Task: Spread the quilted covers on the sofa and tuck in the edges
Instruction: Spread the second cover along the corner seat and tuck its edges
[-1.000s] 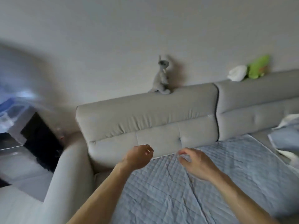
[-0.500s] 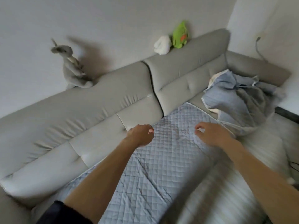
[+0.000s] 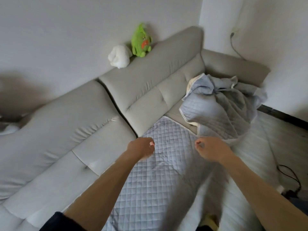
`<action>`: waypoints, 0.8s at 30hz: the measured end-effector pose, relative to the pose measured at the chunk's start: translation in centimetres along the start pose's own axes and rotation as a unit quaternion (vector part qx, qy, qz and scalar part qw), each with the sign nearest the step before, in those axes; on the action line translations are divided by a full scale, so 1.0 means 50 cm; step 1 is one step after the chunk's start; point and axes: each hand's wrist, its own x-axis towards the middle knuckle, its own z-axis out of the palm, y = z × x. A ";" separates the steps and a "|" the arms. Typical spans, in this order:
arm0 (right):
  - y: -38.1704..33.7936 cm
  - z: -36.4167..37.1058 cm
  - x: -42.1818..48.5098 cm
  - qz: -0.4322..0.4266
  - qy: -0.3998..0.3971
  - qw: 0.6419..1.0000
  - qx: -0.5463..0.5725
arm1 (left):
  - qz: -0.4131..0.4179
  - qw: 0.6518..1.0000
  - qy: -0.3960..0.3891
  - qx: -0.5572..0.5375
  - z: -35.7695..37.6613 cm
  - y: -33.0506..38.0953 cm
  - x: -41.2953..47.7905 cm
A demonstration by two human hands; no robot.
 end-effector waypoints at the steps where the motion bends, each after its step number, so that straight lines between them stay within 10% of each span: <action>1: 0.033 -0.011 0.034 0.001 0.002 1.000 0.002 | -0.010 1.000 -0.005 -0.006 -0.003 0.029 0.033; 24: 0.674 -0.467 0.815 -0.092 -0.029 0.995 0.007 | -0.091 0.989 0.012 -0.119 -0.168 0.683 0.857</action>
